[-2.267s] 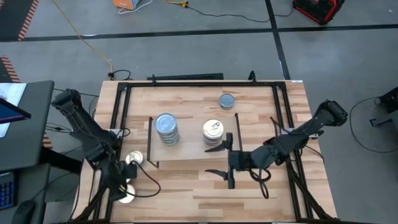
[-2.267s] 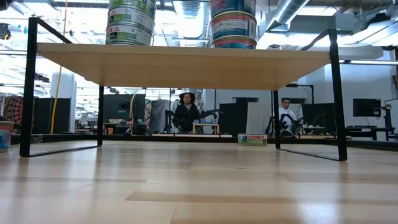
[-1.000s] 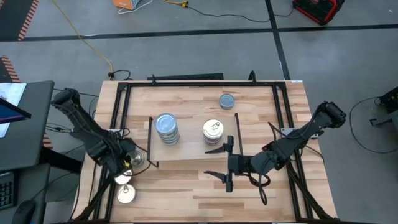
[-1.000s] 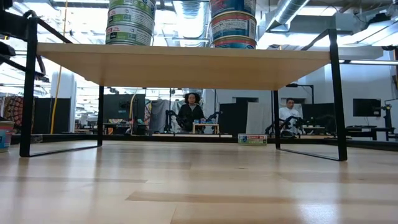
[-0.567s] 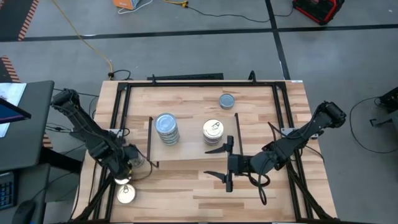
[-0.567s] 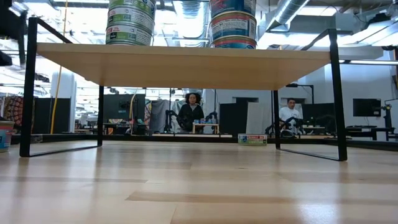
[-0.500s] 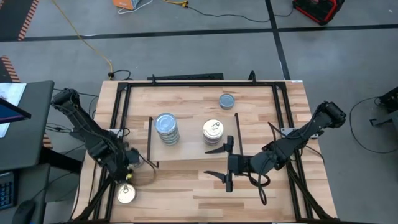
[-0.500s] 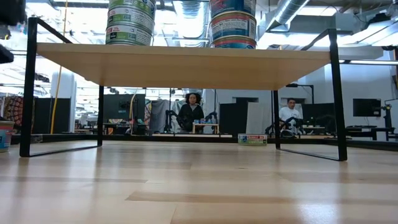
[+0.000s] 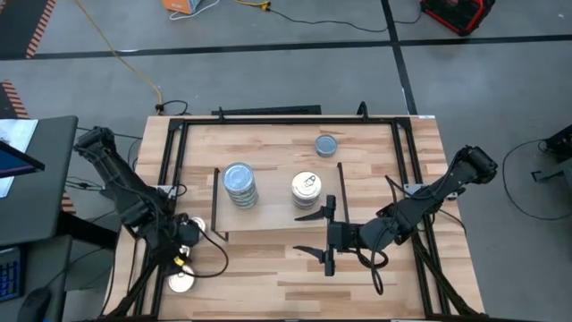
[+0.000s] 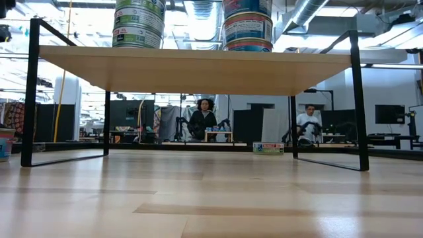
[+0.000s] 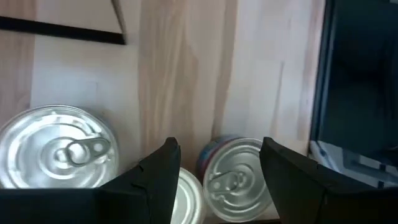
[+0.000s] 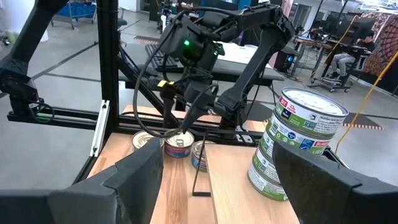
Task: Stack canned seafood by type on shelf
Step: Stack the blue tuna can on top of the blue tuna can on the shelf
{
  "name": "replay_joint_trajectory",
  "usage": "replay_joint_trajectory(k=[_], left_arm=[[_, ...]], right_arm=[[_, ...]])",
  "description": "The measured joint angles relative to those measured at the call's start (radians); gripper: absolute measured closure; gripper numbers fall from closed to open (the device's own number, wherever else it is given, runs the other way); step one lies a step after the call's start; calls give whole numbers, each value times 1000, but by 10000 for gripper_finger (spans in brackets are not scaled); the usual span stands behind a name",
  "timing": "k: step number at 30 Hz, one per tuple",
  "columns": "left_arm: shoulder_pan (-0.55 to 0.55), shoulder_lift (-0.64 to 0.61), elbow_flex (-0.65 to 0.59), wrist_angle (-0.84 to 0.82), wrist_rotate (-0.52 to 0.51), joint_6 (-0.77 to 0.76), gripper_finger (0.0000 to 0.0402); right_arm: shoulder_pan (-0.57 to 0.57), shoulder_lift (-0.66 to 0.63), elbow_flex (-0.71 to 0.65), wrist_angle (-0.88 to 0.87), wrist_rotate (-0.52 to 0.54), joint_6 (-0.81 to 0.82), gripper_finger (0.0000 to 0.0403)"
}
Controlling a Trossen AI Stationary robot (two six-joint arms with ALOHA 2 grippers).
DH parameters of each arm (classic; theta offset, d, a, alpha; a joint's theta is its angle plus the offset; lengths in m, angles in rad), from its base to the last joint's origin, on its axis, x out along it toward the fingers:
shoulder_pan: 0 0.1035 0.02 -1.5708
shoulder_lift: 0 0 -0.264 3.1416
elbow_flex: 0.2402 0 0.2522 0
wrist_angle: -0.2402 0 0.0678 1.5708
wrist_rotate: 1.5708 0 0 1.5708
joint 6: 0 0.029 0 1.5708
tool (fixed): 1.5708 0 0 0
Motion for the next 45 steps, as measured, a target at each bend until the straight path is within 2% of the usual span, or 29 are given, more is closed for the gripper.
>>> replay_joint_trajectory(k=[13,17,23,37,42,45], left_arm=[[-74,5,5,33,-3,-120,191],[-104,48,6,64,6,-144,191],[-125,149,6,122,88,-148,191],[-124,360,6,222,225,-31,191],[-120,429,9,260,228,64,191],[-108,464,11,313,184,154,191]], right_arm=[[0,0,0,0,0,0,76],[0,0,0,-1,0,0,76],[0,0,0,-2,0,12,76],[0,-1,0,-2,-1,16,76],[0,-1,0,-2,-1,16,76],[0,-1,0,-2,-1,16,76]])
